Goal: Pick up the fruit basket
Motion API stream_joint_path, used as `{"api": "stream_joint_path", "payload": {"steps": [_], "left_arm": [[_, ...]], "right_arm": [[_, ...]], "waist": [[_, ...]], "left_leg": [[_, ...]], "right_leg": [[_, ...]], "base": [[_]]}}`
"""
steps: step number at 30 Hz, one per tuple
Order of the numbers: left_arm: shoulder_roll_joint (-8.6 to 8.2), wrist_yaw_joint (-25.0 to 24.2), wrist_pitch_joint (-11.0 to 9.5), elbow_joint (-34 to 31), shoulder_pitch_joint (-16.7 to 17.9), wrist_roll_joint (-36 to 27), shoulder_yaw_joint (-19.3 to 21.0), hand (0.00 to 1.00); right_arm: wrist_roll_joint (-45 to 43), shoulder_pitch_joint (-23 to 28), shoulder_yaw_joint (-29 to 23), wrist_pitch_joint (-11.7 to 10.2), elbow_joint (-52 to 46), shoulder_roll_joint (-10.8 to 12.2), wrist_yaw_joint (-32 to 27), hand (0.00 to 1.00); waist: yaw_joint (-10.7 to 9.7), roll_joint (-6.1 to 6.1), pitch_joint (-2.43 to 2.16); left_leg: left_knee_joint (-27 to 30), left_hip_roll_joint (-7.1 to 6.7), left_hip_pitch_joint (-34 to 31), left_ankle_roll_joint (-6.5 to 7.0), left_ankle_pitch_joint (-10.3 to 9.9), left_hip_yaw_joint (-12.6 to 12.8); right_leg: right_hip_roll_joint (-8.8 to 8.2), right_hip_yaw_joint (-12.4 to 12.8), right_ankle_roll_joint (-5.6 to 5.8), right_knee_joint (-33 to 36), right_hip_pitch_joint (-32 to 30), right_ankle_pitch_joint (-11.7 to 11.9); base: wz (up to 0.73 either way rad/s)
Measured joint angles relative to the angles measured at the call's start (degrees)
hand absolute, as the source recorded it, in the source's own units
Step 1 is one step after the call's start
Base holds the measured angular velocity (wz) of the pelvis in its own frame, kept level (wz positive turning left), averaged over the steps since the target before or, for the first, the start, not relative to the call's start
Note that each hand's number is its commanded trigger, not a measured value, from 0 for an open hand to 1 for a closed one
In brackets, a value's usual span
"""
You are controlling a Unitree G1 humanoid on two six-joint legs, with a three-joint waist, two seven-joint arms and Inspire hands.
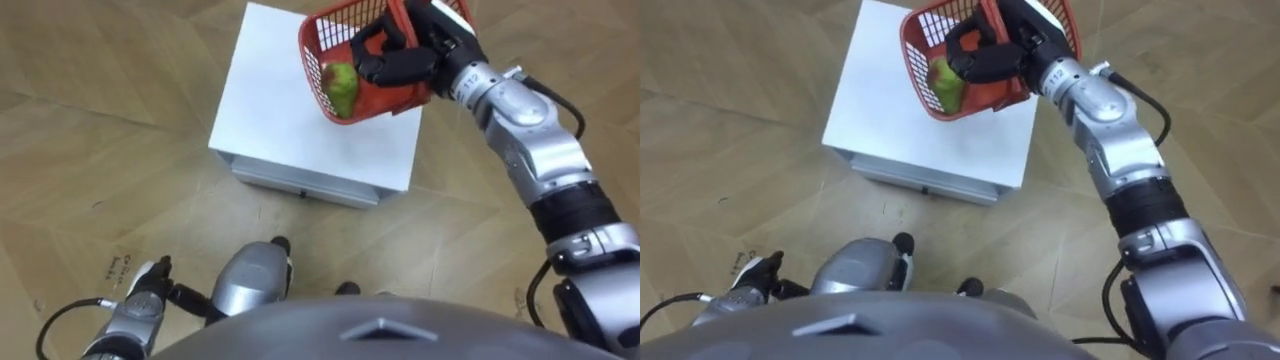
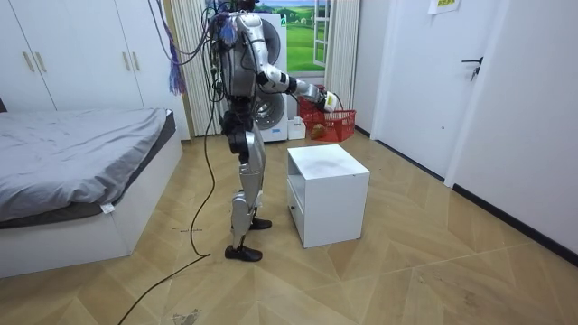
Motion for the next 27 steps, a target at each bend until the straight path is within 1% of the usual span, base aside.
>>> {"api": "stream_joint_path", "payload": {"steps": [4, 6, 10, 11, 12, 14, 15, 18, 25, 26, 27], "left_arm": [[0.01, -1.4, 0.0, 0.1, 0.0, 0.0, 0.0, 0.00], [0.07, -1.9, -0.1, 0.4, 0.1, 0.1, -0.1, 0.00], [0.68, -1.8, -0.4, 1.8, 0.2, 0.1, -1.0, 0.00], [0.70, -1.9, -0.5, 2.2, 0.2, 0.1, -1.0, 0.00], [0.69, -2.0, -0.5, 2.3, 0.2, 0.1, -1.1, 0.00], [0.69, -2.0, -0.6, 2.3, 0.3, 0.1, -1.3, 0.00], [0.70, -2.1, -0.9, 2.3, 0.6, 0.1, -1.5, 0.00], [0.70, -2.6, -1.4, 2.2, 1.2, 0.1, -1.7, 0.00], [0.37, -2.9, -1.7, 2.4, 1.5, 0.1, -2.1, 0.00], [0.28, -2.9, -1.7, 2.4, 1.6, 0.1, -2.1, 0.00], [0.25, -2.9, -1.7, 2.4, 1.7, 0.1, -2.1, 0.00]], "right_arm": [[-0.3, 0.0, 1.0, 0.0, 1.2, 0.0, 0.0, 1.00], [-0.2, -0.1, 1.0, 0.0, 2.9, 0.3, 0.0, 1.00], [-0.1, -0.1, 0.9, 0.0, 5.8, 0.3, 0.0, 1.00], [-0.1, -0.1, 0.9, -0.2, 6.1, 0.2, 0.1, 1.00], [0.1, -0.1, 0.9, -0.6, 7.3, 0.2, 0.1, 1.00], [0.1, -0.1, 0.9, -0.6, 8.7, 0.2, 0.1, 1.00], [0.1, -0.1, 0.9, -0.6, 9.1, 0.3, 0.1, 1.00], [0.1, -0.1, 0.9, -0.6, 10.2, 0.4, 0.0, 1.00], [0.2, -0.5, 1.0, -1.6, 15.2, 1.8, 0.0, 1.00], [0.2, -0.5, 0.9, -1.7, 15.9, 1.8, 0.0, 0.82], [0.2, -0.5, 0.8, -1.7, 16.2, 1.8, -0.1, 0.56]], "waist": [[-0.1, 0.14, 0.04], [-0.2, 0.41, 0.16], [-0.1, 0.50, 0.17], [-0.2, 0.69, 0.19], [-0.2, 0.97, 0.15], [0.0, 1.44, 0.11], [0.1, 1.80, 0.12], [0.0, 2.35, 0.08], [0.3, 2.53, 0.15], [0.3, 2.65, 0.12], [0.4, 2.71, 0.08]], "left_leg": [[0.7, -0.01, -2.0, -0.03, 0.0, -0.5], [0.9, -0.08, -2.5, -0.03, 0.0, -1.1], [1.2, -0.33, -3.2, -0.01, 0.0, -1.6], [1.7, -0.68, -4.0, -0.01, 0.0, -1.8], [2.0, -0.74, -4.4, 0.00, 0.0, -2.1], [2.2, -0.83, -4.7, 0.01, 0.0, -2.4], [2.3, -0.86, -4.9, 0.02, 0.0, -2.4], [2.9, -0.97, -5.1, 0.24, -0.1, -2.5], [3.6, -1.01, -5.5, 0.38, -0.2, -2.7], [3.8, -1.00, -5.8, 0.40, -0.2, -2.7], [4.0, -0.97, -6.3, 0.42, -0.2, -2.8]], "right_leg": [[0.04, -1.0, 0.01, 0.2, -1.5, 0.0], [-0.07, -2.2, 0.06, 0.8, -1.9, 0.0], [-0.10, -2.2, 0.20, 0.9, -2.3, -0.1], [-0.04, -2.4, 0.20, 1.0, -2.8, -0.2], [-0.04, -2.8, 0.19, 1.0, -2.9, -0.2], [-0.13, -3.0, 0.21, 1.2, -3.1, -0.2], [-0.33, -3.1, 0.24, 2.0, -3.6, -0.4], [-0.95, -3.5, 0.27, 3.0, -3.8, -1.2], [-0.95, -3.6, 0.30, 3.4, -3.9, -1.2], [-1.00, -3.6, 0.33, 3.8, -4.3, -1.3], [-0.99, -3.5, 0.32, 4.0, -4.7, -1.3]], "base": [[0.08], [0.13], [0.08], [0.10], [0.12], [0.09], [0.05], [0.05], [0.01], [0.00], [0.00]]}}
